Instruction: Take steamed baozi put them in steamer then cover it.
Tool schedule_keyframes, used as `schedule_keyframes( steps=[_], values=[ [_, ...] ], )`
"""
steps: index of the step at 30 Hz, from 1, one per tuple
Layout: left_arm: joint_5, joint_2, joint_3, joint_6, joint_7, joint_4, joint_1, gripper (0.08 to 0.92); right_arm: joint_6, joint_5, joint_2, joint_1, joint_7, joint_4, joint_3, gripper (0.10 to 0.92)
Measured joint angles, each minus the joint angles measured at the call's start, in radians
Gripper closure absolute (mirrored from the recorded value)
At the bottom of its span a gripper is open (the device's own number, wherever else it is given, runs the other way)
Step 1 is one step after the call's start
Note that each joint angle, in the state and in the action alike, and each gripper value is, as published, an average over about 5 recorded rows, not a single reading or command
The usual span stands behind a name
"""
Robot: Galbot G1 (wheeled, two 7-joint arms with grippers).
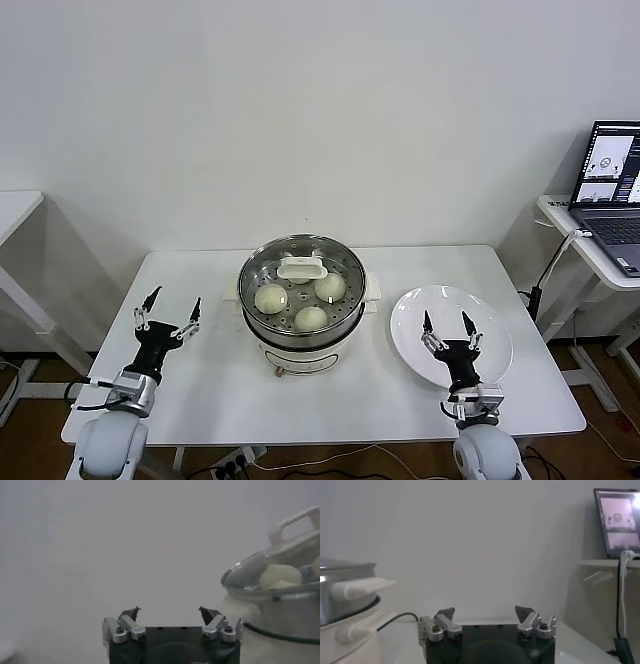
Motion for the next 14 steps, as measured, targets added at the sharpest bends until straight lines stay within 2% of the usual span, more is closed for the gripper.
schedule_keyframes(
  steps=[14],
  values=[
    [-0.1,0.002,-0.028,-0.093,0.023,0.043,0.037,0.177,-0.003,-0.009,0.015,-0.025,-0.003,0.024,-0.007,0.203]
  ],
)
